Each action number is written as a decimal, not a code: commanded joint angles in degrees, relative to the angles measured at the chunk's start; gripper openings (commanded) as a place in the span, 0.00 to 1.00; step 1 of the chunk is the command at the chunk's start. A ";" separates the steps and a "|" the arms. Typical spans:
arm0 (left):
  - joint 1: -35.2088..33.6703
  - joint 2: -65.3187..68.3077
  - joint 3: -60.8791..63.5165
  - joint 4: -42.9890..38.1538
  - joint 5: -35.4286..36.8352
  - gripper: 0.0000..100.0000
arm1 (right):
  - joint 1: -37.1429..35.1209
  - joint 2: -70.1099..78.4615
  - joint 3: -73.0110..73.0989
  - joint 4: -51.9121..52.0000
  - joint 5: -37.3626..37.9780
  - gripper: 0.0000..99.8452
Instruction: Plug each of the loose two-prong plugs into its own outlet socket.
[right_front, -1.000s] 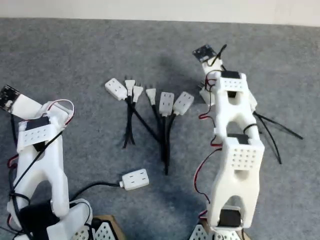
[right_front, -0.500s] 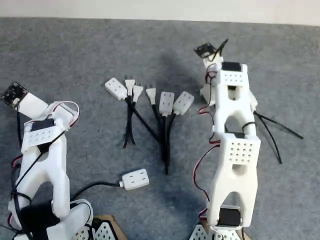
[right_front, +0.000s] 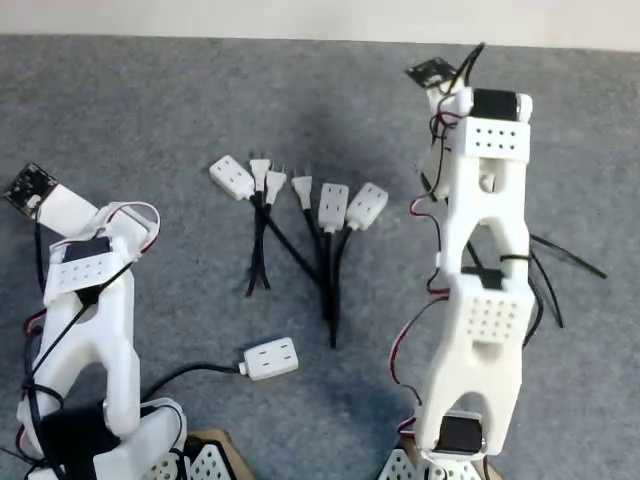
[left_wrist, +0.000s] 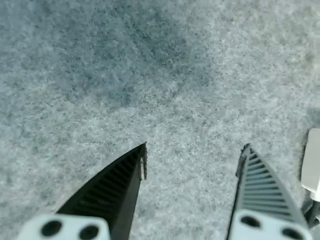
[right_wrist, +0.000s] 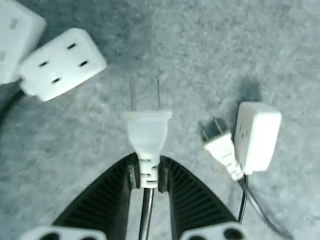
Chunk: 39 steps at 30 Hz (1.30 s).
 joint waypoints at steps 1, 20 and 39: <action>1.19 -0.66 -0.31 -0.70 -0.44 0.30 | -2.86 -15.08 8.48 2.07 -3.60 0.01; 1.19 -0.66 -0.13 -0.70 -0.44 0.30 | -17.10 -55.34 105.19 -56.92 -3.16 0.01; 2.15 -0.66 0.48 -0.70 -0.53 0.30 | -13.23 -45.23 104.57 -57.10 -2.81 0.01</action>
